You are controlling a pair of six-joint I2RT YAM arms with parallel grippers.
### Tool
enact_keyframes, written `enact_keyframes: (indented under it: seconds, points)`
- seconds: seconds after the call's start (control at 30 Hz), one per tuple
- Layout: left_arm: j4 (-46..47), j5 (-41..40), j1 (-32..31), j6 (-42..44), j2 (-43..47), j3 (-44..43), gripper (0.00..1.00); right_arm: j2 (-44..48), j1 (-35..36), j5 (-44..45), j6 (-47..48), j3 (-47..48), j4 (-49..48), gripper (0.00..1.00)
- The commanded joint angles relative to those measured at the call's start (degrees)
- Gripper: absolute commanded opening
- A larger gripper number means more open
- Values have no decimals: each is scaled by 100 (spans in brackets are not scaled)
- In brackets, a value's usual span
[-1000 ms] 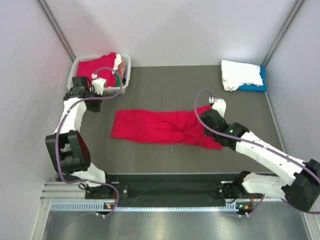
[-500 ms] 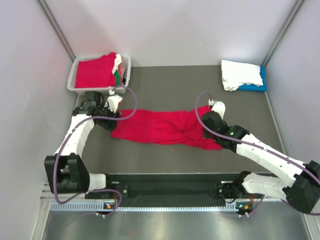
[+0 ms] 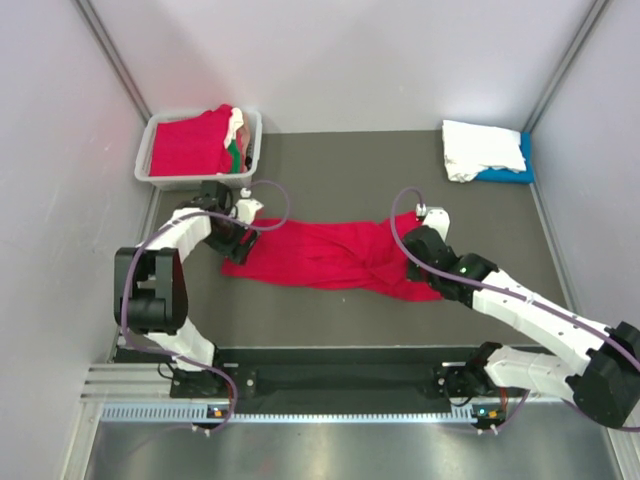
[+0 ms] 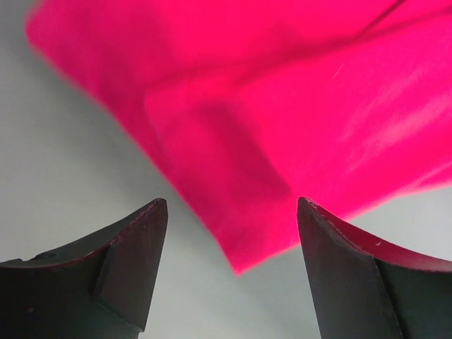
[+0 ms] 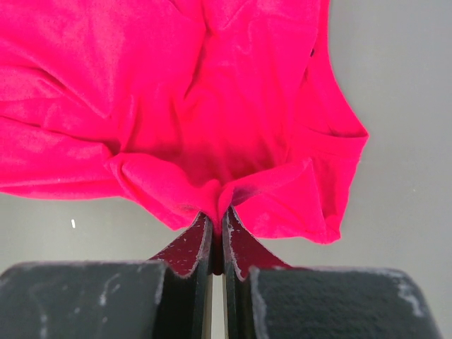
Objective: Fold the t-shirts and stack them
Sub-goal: Fold the tshirt
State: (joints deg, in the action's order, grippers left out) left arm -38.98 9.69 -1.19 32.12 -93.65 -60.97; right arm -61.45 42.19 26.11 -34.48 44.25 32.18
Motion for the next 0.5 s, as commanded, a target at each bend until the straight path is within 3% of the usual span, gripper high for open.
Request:
enact_keyframes:
  seconds: [0.0, 0.3, 0.47]
  points:
    - [532, -302, -514, -109, -92, -450, 79, 54, -45, -44, -85, -22, -195, 0]
    - [558, -407, -470, -618, -926, -1435, 81, 116, -36, -80, -59, -118, -213, 0]
    - [435, -214, -443, -751, -1244, -1673, 75, 291, -53, 43, -59, -188, -142, 0]
